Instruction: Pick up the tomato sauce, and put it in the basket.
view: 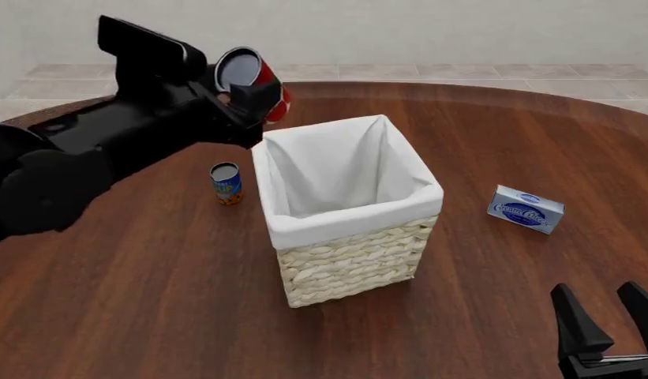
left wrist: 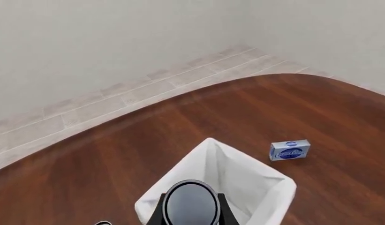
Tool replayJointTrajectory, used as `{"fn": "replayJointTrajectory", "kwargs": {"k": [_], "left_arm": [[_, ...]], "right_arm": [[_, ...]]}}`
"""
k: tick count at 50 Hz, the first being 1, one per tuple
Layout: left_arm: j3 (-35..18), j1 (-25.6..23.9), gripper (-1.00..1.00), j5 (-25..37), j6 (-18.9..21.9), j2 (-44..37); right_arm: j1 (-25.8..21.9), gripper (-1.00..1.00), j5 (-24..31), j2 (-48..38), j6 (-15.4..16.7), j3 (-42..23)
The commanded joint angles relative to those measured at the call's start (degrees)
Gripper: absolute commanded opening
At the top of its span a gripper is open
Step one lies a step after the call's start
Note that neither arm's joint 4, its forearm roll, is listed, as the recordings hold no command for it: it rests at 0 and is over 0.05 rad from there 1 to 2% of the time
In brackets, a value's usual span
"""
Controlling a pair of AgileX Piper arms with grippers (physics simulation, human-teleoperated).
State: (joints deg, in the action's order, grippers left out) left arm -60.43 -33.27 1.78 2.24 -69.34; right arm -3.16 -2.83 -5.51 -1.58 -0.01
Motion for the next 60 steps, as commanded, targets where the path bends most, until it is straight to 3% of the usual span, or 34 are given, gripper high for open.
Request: {"fn": "replayJointTrajectory", "kwargs": {"k": [1, 31, 60], "left_arm": [[0.06, -0.85, -1.0, -3.97, 1.36, -3.17], [4.24, -1.06, -1.0, -14.81, 2.35, -11.68], [4.11, -4.06, -1.0, -17.01, 4.23, -15.73]], "right_arm": [[0.06, 1.0, 0.01, -0.03, -0.07, 0.0], [0.33, 1.0, 0.31, 0.38, 0.23, 0.0], [0.39, 1.0, 0.72, 0.89, 0.31, 0.0]]}}
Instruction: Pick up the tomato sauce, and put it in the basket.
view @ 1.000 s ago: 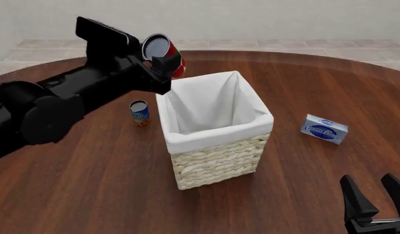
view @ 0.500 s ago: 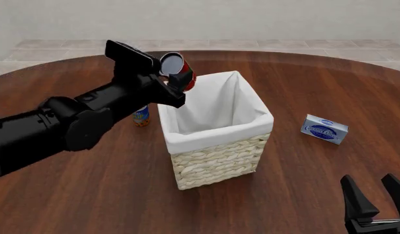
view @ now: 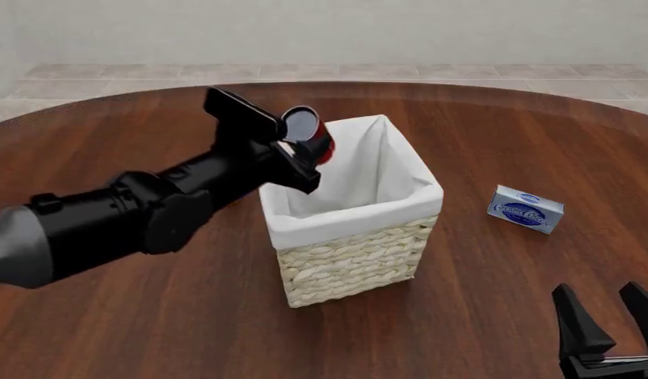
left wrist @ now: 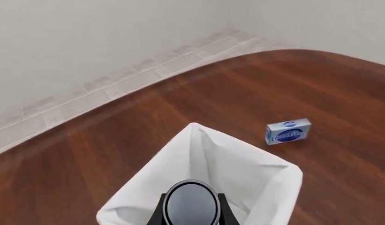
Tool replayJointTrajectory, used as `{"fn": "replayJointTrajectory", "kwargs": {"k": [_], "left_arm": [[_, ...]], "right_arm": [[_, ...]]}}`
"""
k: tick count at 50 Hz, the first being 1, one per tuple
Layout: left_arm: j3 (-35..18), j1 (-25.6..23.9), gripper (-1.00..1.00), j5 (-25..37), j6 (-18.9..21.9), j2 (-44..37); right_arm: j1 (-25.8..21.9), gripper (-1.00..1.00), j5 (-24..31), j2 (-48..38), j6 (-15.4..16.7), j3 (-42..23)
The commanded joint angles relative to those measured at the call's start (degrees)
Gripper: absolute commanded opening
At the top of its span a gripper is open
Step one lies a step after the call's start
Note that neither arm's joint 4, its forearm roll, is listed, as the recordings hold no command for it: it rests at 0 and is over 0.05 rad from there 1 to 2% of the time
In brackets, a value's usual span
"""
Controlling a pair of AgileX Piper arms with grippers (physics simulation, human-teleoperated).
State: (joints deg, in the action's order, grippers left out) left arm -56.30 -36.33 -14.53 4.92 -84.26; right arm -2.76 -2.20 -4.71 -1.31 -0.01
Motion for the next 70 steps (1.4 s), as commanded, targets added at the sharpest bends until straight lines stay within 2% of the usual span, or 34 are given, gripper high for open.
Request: {"fn": "replayJointTrajectory", "kwargs": {"k": [1, 16, 38, 50, 51, 70], "left_arm": [[0.15, -1.18, -1.0, -0.91, 1.6, -1.03], [0.61, -1.99, -1.0, -2.53, 2.8, -3.52], [-1.83, 2.0, -1.0, -6.25, 5.62, -10.23], [-2.62, 1.77, -1.0, -6.59, 6.58, -11.6], [-2.51, 1.75, 1.0, -6.57, 6.63, -11.32], [-2.65, 0.93, 1.0, -4.8, 5.89, -8.78]], "right_arm": [[-0.01, 1.0, 0.11, 0.11, 0.03, 0.0], [-0.04, 1.0, -0.28, -0.31, -0.06, 0.0], [-0.14, 1.0, -0.35, -0.5, -0.25, 0.0], [-0.08, 1.0, -0.61, -0.77, -0.15, 0.0], [-0.08, 1.0, -0.62, -0.78, -0.15, 0.0], [-0.02, 1.0, -0.79, -0.93, 0.13, 0.0]]}}
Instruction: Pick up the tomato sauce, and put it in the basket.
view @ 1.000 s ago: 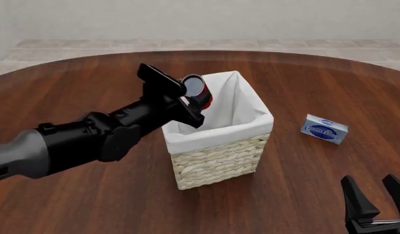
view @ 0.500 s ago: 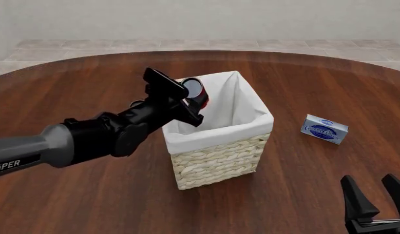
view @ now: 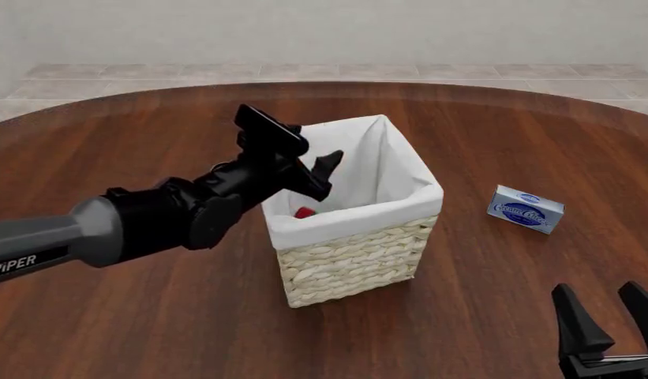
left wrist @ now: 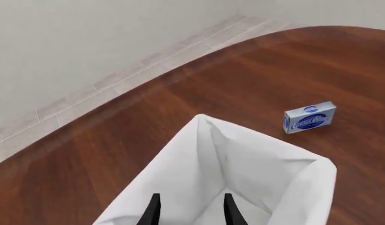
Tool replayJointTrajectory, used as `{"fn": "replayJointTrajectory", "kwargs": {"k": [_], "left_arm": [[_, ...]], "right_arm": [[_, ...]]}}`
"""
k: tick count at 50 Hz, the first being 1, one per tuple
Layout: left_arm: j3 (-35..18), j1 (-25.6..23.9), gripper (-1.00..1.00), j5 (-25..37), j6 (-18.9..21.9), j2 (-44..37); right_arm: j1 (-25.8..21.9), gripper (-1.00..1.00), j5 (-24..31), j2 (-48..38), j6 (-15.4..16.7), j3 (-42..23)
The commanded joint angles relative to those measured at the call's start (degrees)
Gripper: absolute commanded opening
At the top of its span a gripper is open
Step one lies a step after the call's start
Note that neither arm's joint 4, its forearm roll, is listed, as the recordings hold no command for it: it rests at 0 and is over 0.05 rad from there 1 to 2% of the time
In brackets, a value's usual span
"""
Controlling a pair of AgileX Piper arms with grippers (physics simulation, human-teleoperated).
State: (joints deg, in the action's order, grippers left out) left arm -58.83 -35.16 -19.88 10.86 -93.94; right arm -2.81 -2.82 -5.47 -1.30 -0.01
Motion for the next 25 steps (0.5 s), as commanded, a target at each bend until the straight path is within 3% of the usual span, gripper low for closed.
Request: {"fn": "replayJointTrajectory", "kwargs": {"k": [1, 25], "left_arm": [[-0.08, -0.26, 1.0, 0.73, -0.22, 1.25], [-0.18, -1.29, 1.0, 5.75, -1.91, 7.23]], "right_arm": [[0.06, 1.0, 0.08, 0.09, 0.17, 0.0], [-0.02, 1.0, 0.27, 0.33, 0.17, 0.0]]}}
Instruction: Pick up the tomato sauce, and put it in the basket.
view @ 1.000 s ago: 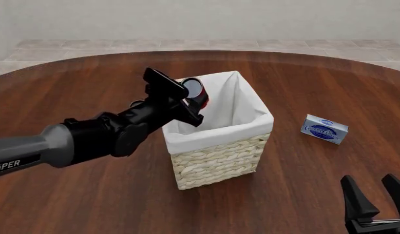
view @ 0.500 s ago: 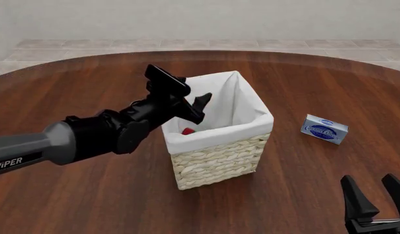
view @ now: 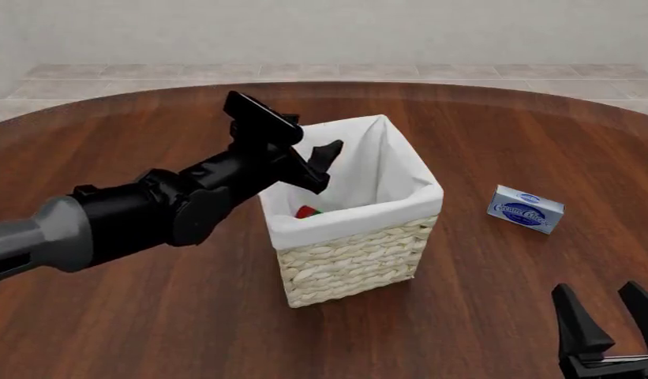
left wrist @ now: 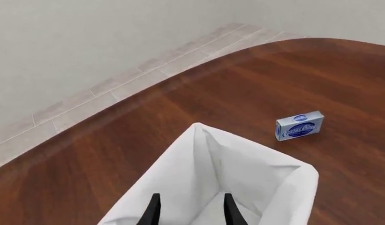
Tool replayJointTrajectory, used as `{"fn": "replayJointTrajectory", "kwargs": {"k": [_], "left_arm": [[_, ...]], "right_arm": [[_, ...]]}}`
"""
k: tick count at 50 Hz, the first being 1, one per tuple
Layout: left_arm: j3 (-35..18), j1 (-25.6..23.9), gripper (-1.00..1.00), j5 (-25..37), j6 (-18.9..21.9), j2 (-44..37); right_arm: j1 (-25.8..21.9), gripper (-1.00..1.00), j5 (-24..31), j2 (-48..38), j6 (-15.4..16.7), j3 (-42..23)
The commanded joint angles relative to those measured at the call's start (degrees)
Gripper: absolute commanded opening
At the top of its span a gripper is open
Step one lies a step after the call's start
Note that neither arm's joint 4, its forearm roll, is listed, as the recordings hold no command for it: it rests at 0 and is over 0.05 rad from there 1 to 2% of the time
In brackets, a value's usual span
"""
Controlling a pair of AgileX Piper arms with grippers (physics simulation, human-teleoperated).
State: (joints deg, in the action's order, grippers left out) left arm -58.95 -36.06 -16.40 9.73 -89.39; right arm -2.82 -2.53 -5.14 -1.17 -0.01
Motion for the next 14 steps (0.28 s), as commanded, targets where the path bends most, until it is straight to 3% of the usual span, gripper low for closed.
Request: {"fn": "replayJointTrajectory", "kwargs": {"k": [1, 14], "left_arm": [[-0.15, -0.46, 1.0, 2.84, -1.19, 3.12], [0.13, -0.34, 1.0, 5.81, -3.05, 7.41]], "right_arm": [[-0.03, 1.0, -0.09, -0.06, 0.0, 0.0], [-0.09, 1.0, 0.3, 0.27, 0.01, 0.0]]}}
